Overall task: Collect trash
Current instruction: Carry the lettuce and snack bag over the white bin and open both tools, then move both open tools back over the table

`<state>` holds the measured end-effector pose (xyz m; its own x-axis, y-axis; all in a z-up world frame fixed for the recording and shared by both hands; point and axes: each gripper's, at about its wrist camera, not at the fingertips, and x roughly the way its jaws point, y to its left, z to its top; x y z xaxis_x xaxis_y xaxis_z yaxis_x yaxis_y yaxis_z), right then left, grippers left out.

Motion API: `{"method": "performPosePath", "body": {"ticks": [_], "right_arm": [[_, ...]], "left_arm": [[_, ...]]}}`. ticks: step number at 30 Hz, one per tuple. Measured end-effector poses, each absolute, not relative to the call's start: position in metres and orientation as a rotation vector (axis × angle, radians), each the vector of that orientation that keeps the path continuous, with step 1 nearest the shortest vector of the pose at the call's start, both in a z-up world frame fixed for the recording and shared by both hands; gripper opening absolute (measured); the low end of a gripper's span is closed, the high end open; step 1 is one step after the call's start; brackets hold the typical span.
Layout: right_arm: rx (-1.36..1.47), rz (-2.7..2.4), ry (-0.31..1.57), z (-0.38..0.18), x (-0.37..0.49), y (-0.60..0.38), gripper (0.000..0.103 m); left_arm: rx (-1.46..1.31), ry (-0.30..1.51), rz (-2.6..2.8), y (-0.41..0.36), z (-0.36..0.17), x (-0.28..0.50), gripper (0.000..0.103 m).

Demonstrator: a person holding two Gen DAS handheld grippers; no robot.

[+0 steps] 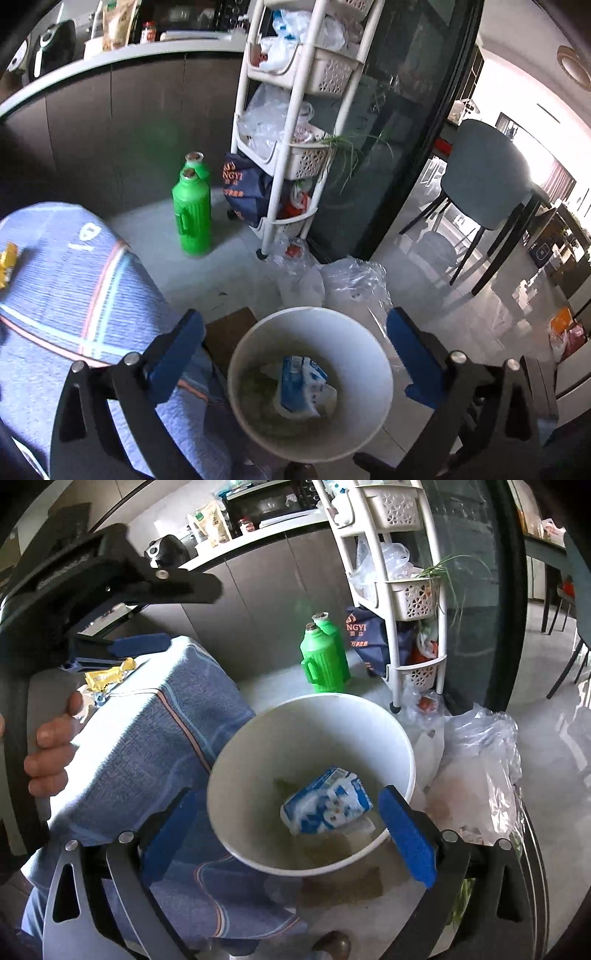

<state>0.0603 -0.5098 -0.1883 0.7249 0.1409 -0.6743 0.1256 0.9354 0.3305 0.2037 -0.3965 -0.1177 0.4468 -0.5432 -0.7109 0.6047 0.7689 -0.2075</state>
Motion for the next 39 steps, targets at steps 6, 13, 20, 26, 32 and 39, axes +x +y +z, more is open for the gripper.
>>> {"method": "performPosePath", "body": {"ticks": [6, 13, 20, 26, 32, 39], "right_arm": [[0.386, -0.025, 0.749, -0.159, 0.048, -0.499, 0.094], [0.344, -0.051, 0.69, -0.113, 0.028, -0.471, 0.094], [0.275, -0.028, 0.668, -0.079, 0.013, -0.429, 0.094], [0.257, 0.048, 0.644, -0.056, 0.007, -0.393, 0.094], [0.27, 0.193, 0.56, -0.044, 0.006, -0.358, 0.094], [0.153, 0.305, 0.674, -0.048, 0.04, -0.298, 0.094]], "left_arm": [[0.077, 0.837, -0.69, -0.371, -0.093, 0.183, 0.099], [0.07, 0.797, -0.605, -0.314, -0.056, 0.145, 0.099], [0.03, 0.78, -0.515, -0.252, -0.034, 0.106, 0.099], [-0.034, 0.805, -0.441, -0.191, -0.037, 0.081, 0.099], [-0.061, 0.822, -0.341, -0.113, -0.05, 0.062, 0.099], [-0.148, 0.888, -0.22, -0.017, -0.078, 0.056, 0.099]]}}
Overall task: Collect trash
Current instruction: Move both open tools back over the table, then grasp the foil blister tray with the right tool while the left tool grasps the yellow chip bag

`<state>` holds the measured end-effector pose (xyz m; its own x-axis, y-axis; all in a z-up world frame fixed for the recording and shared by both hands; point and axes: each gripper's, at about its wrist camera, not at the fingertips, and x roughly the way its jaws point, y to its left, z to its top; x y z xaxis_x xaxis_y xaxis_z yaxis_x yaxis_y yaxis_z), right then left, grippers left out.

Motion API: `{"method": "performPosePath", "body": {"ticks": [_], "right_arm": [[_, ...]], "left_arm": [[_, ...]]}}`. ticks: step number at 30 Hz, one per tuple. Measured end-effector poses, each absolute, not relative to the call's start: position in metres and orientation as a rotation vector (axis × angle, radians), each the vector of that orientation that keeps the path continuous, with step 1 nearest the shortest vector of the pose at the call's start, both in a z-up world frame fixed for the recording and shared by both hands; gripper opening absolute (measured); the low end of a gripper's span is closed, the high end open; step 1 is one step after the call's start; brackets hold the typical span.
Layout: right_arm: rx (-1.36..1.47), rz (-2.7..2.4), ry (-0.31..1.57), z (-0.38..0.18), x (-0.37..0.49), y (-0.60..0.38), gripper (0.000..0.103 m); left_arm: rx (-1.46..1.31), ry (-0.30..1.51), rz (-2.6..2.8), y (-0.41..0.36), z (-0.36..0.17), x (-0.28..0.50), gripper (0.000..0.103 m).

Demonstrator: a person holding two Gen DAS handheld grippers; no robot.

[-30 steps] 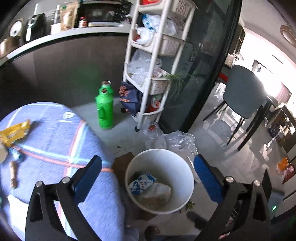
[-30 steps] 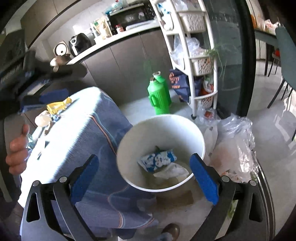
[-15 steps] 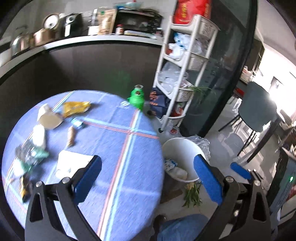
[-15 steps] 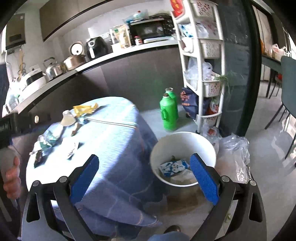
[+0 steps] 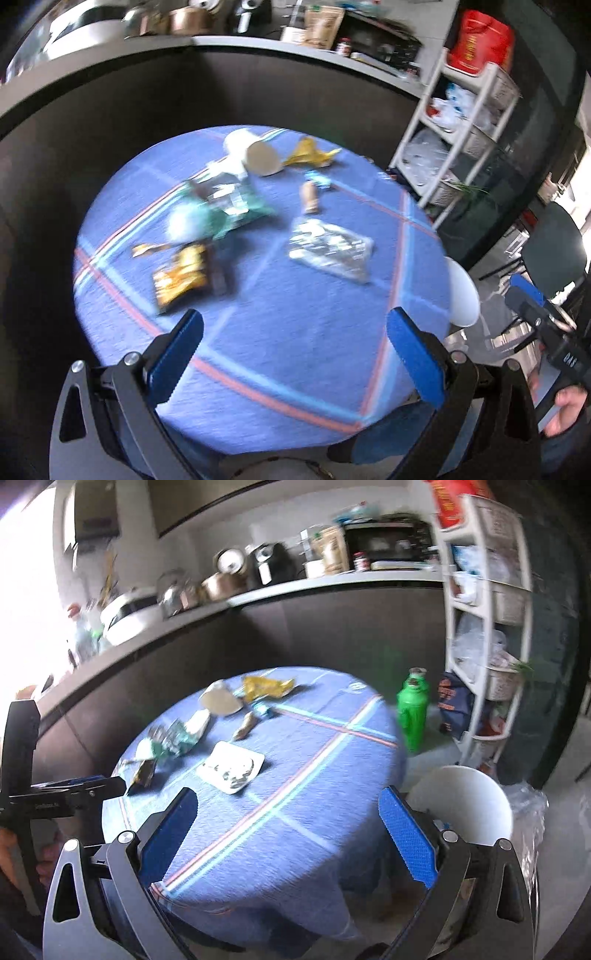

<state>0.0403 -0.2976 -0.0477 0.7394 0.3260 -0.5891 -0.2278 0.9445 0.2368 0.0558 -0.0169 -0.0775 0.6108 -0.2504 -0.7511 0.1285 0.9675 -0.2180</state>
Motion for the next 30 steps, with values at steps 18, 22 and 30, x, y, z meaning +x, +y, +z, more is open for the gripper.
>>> {"method": "performPosePath", "body": {"ticks": [18, 22, 30], "right_arm": [[-0.265, 0.66, 0.923, -0.106, 0.188, -0.161, 0.094], [-0.281, 0.689, 0.949, -0.117, 0.204, -0.156, 0.094], [-0.328, 0.678, 0.986, -0.127, 0.189, -0.154, 0.079]], "left_arm": [[-0.19, 0.917, -0.332, 0.065, -0.116, 0.109, 0.083], [-0.126, 0.925, -0.383, 0.057, -0.123, 0.129, 0.085], [-0.113, 0.968, -0.438, 0.05, -0.14, 0.152, 0.067]]}}
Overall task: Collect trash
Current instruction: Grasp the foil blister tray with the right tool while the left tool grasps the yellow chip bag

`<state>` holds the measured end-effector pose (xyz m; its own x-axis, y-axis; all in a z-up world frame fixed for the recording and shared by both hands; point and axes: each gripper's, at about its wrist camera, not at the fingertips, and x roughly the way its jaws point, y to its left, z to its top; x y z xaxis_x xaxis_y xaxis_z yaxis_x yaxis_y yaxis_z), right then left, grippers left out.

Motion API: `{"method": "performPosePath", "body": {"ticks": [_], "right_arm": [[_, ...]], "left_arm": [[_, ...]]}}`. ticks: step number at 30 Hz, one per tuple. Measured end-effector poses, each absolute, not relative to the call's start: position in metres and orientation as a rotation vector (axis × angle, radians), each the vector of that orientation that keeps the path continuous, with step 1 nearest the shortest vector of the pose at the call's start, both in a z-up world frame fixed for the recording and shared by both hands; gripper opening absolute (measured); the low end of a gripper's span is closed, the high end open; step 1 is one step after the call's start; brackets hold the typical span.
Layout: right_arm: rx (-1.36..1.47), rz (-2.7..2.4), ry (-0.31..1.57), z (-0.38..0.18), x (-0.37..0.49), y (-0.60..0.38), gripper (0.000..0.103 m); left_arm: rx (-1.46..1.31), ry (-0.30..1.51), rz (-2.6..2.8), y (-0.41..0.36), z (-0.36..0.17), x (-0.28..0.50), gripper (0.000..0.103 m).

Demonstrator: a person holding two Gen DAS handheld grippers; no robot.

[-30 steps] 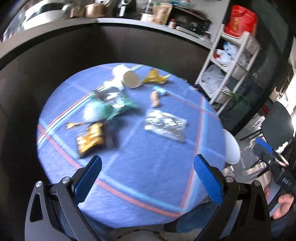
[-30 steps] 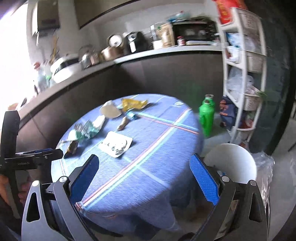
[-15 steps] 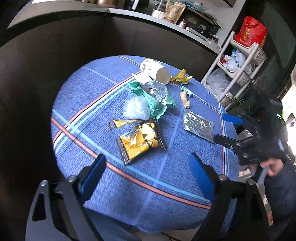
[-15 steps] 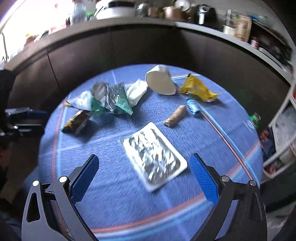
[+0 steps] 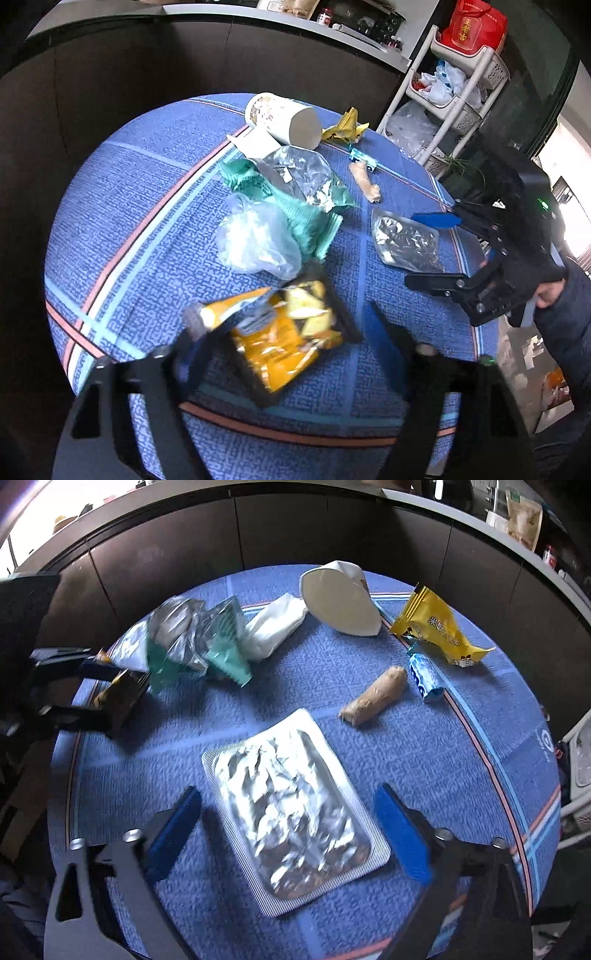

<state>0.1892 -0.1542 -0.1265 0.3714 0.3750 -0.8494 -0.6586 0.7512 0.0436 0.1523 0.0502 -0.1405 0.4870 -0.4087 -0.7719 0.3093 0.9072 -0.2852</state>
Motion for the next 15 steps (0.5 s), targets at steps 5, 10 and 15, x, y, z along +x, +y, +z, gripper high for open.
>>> {"method": "performPosePath", "body": {"ticks": [5, 10, 15], "right_arm": [[-0.337, 0.651, 0.979, -0.122, 0.159, -0.151, 0.063], [-0.328, 0.591, 0.952, -0.121, 0.146, -0.145, 0.062], [-0.246, 0.54, 0.919, -0.11, 0.129, -0.152, 0.062]], "left_arm": [[-0.117, 0.956, -0.455, 0.047, -0.137, 0.144, 0.055], [-0.088, 0.97, -0.444, 0.039, -0.14, 0.139, 0.064], [-0.105, 0.962, -0.447, 0.038, -0.134, 0.129, 0.062]]}}
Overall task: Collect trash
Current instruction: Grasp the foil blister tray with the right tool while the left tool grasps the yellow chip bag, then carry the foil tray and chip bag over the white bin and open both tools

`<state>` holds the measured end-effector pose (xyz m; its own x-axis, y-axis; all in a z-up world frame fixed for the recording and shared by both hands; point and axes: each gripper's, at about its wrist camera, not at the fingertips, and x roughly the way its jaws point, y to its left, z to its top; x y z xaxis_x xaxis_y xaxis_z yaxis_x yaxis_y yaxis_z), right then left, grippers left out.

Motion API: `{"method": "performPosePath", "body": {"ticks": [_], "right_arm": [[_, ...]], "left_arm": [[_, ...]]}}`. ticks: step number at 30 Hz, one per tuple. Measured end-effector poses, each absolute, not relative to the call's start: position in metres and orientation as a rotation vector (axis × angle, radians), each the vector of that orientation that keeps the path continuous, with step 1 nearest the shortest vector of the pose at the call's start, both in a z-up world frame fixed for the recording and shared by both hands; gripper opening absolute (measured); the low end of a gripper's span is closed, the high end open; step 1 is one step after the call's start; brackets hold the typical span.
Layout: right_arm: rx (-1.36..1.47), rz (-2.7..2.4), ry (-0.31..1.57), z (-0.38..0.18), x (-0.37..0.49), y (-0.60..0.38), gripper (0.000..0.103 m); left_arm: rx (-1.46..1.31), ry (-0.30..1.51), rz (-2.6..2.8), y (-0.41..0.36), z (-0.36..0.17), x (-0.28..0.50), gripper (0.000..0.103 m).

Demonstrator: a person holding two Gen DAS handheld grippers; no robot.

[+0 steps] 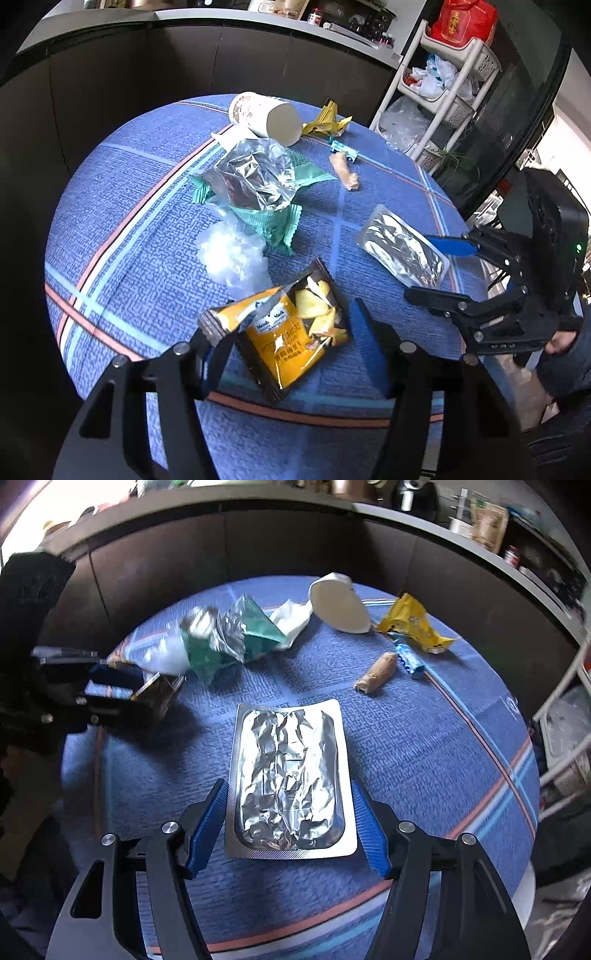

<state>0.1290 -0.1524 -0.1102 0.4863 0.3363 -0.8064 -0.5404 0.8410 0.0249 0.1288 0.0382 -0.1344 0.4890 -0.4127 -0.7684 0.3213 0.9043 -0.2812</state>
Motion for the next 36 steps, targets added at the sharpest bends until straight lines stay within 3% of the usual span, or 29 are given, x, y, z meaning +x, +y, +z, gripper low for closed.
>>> {"method": "performPosePath", "body": {"ticks": [9, 10, 12, 13, 16, 28, 36], "right_arm": [[-0.104, 0.477, 0.859, -0.097, 0.084, -0.176, 0.062], [-0.096, 0.469, 0.855, -0.095, 0.078, -0.179, 0.062], [-0.093, 0.447, 0.846, -0.094, 0.07, -0.184, 0.062], [-0.093, 0.442, 0.844, -0.093, 0.068, -0.185, 0.062], [-0.079, 0.431, 0.831, -0.091, 0.06, -0.19, 0.062], [0.051, 0.338, 0.742, -0.072, 0.043, -0.24, 0.062], [0.15, 0.197, 0.691, -0.067, 0.033, -0.305, 0.062]], "left_arm": [[-0.051, 0.981, -0.446, 0.02, -0.138, 0.121, 0.069], [-0.033, 0.984, -0.441, 0.017, -0.139, 0.12, 0.065], [-0.009, 0.988, -0.444, 0.013, -0.14, 0.119, 0.048], [0.0, 0.996, -0.448, 0.01, -0.14, 0.118, 0.028], [0.02, 0.997, -0.428, 0.003, -0.139, 0.114, 0.022], [-0.072, 0.877, -0.491, -0.013, -0.078, 0.095, 0.02], [-0.08, 0.801, -0.668, -0.08, -0.036, 0.099, 0.02]]}}
